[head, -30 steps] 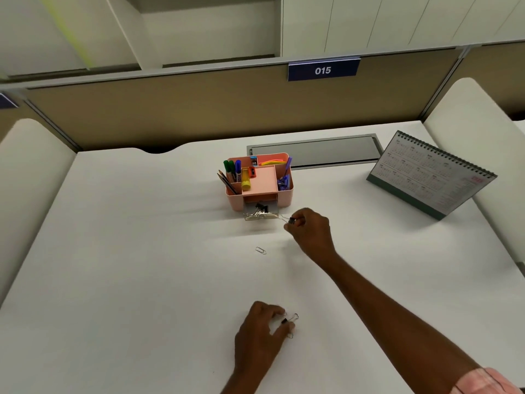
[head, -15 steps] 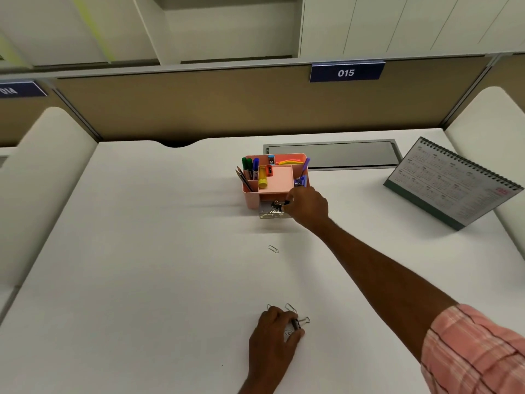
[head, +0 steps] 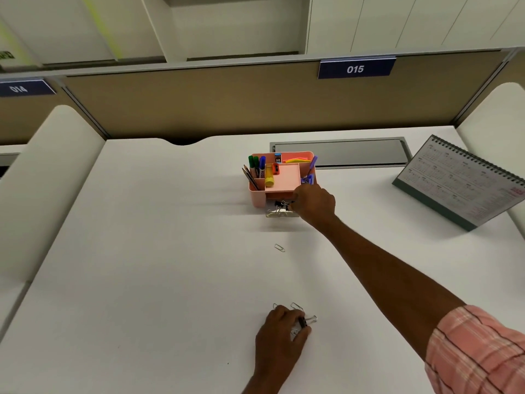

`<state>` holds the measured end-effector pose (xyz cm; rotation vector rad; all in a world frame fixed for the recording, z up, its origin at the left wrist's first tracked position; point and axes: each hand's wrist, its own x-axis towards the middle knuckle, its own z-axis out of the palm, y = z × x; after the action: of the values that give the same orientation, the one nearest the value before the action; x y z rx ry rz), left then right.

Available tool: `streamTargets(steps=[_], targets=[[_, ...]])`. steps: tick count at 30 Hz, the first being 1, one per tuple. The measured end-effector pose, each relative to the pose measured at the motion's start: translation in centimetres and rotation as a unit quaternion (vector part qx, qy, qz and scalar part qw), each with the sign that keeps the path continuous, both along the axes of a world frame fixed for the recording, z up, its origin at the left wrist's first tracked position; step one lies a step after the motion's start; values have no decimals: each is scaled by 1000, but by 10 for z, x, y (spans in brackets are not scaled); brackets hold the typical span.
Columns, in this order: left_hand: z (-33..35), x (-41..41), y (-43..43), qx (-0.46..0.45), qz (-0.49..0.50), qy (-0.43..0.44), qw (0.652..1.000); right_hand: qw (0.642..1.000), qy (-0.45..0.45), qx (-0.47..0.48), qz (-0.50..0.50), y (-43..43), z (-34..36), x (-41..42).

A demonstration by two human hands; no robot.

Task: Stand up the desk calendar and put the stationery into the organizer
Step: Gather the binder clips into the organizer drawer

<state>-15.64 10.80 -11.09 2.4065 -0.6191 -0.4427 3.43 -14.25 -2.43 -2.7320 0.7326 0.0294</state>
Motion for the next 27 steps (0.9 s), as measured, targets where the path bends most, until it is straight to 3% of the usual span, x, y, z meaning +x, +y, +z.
streamTargets(steps=[6,11,15,19,27], targets=[[25,31,-17,-16,30,-11,999,977,-100,158,-103,-7,0,-58],[67,107,-49,-62,87,-57,993,963,46,233,-131,2,-51,-135],[96,170,-76,-75,80,-103,989,964,63,241,-88,16,-73,-159],[109,214,-101,-35,65,-112,991,958,71,261,-93,13,-76,-156],[102,255,-125,125,-7,-48,991,955,74,271,-101,7,-75,-151]])
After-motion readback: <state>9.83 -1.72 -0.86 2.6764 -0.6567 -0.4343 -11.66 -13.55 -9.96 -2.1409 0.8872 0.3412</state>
